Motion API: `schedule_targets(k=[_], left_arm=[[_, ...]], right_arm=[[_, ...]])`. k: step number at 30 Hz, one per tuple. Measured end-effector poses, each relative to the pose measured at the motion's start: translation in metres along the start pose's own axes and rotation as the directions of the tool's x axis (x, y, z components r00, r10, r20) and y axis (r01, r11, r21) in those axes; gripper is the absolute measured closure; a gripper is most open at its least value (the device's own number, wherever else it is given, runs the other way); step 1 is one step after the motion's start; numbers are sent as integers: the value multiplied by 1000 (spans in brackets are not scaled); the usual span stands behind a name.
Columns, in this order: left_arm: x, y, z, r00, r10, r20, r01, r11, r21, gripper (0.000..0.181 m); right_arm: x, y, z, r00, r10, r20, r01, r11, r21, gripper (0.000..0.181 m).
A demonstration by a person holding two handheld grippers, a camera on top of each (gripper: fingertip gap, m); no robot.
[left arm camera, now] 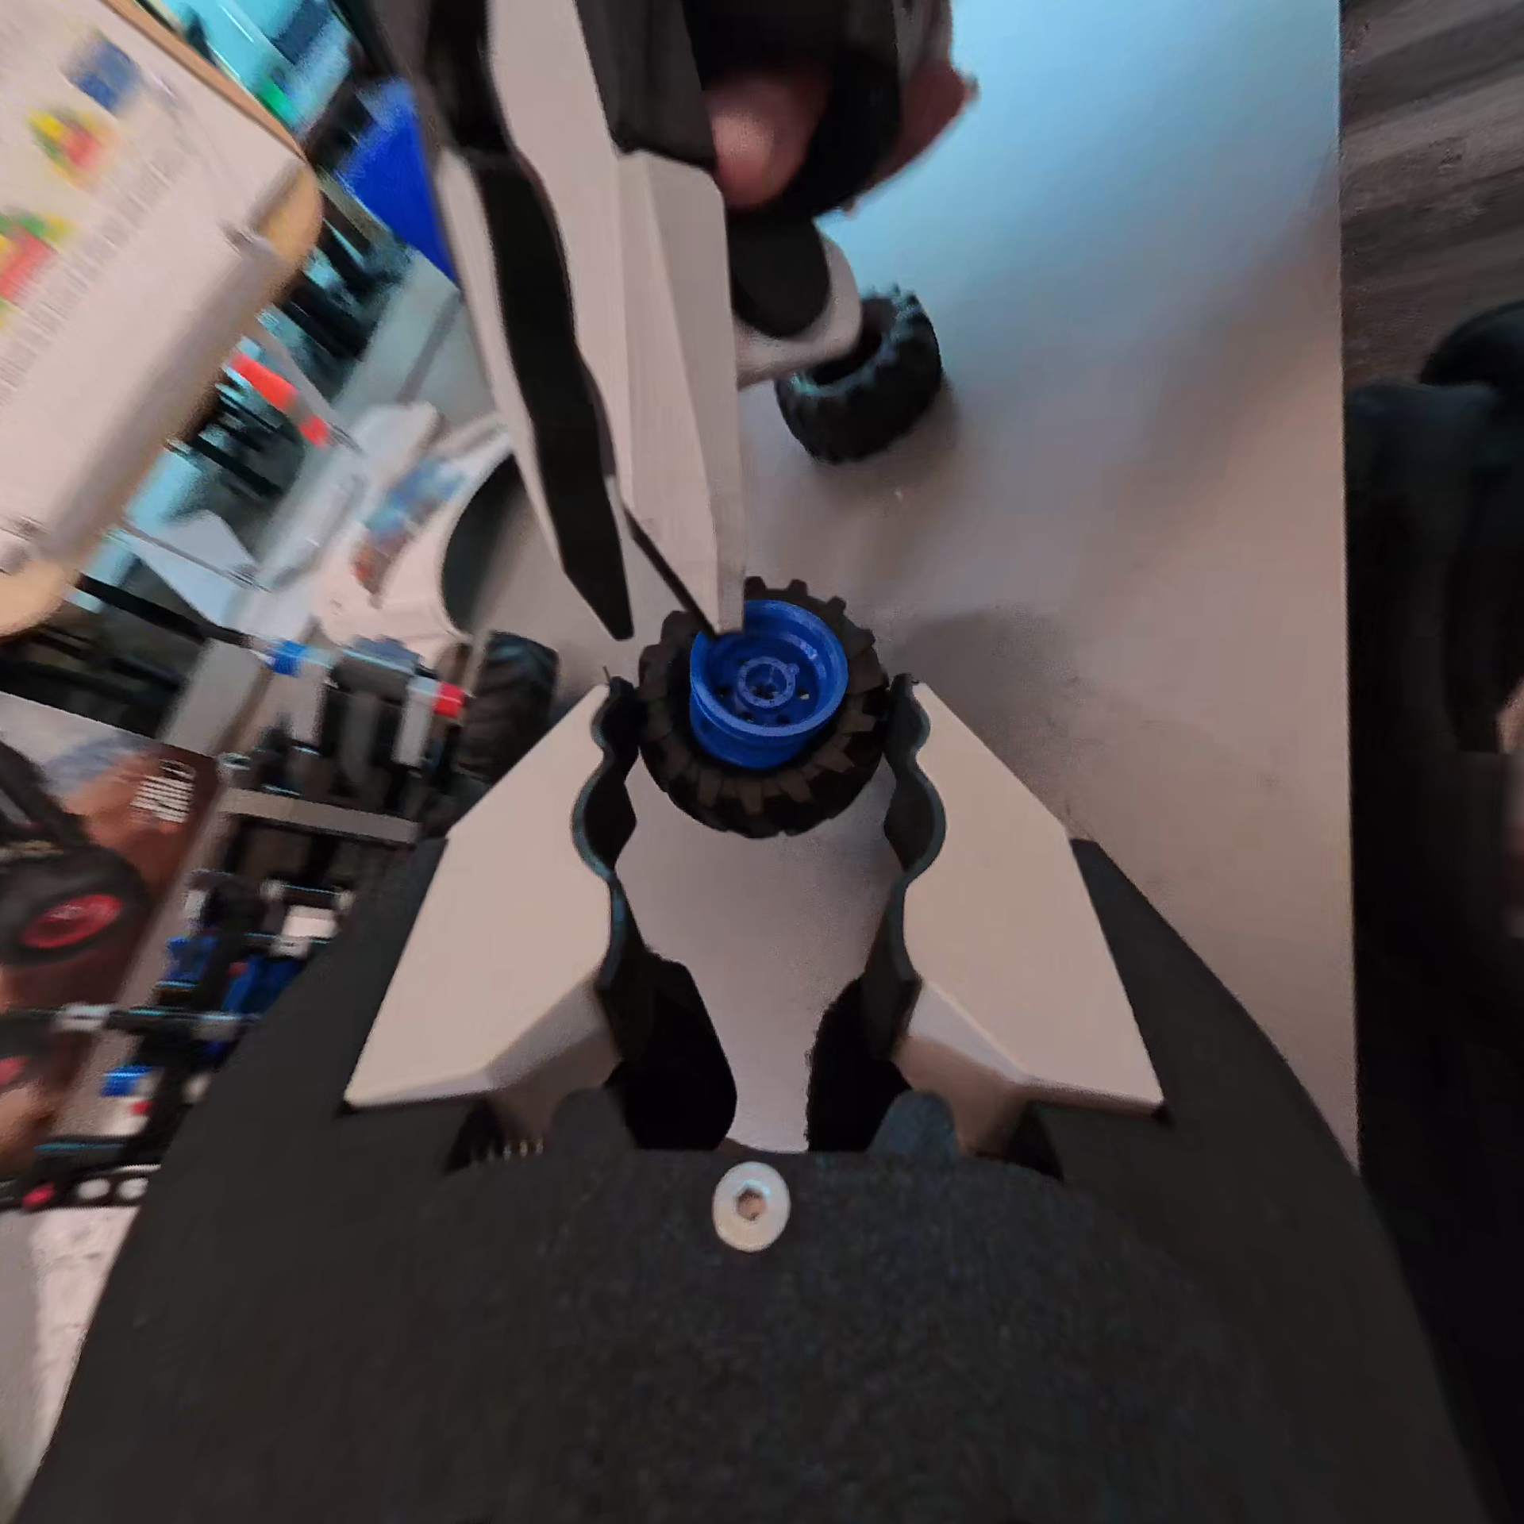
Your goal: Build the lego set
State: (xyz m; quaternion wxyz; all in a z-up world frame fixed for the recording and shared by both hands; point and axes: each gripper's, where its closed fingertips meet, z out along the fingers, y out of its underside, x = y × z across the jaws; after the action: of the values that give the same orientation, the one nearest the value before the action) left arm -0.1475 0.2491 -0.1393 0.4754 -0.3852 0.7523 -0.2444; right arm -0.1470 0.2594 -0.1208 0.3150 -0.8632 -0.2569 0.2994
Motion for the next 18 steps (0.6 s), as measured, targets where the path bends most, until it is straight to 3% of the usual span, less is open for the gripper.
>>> schedule_targets(k=[2,4,7,9,11,13,15,18], left_arm=[[-5,-13,-5,994,76,76,-78,996,31,122],[-3,-24,-6,981,152,122,-158,987,38,122],[-1,-28,-2,957,235,171,-234,972,-22,121],[0,-29,-4,962,201,186,-201,979,-24,121],[3,-29,-7,991,17,133,-21,999,26,123],[0,-33,-15,964,-264,16,260,956,135,108],[1,-44,-22,846,-493,-201,529,821,213,109],[4,-62,-28,700,-576,-421,697,678,231,113]], right_arm=[[-16,1,-1,986,59,153,-72,994,81,117],[-27,-2,-3,959,111,262,-150,980,134,139],[-30,2,-3,971,66,229,-110,976,187,141],[-32,4,-7,979,43,201,-89,971,224,142],[-29,3,-14,986,45,159,-87,958,274,144],[-28,2,-22,992,2,124,-44,940,338,144],[-37,-5,-33,988,-37,149,-33,897,441,144],[-50,-12,-36,980,-87,179,-15,863,506,144]])
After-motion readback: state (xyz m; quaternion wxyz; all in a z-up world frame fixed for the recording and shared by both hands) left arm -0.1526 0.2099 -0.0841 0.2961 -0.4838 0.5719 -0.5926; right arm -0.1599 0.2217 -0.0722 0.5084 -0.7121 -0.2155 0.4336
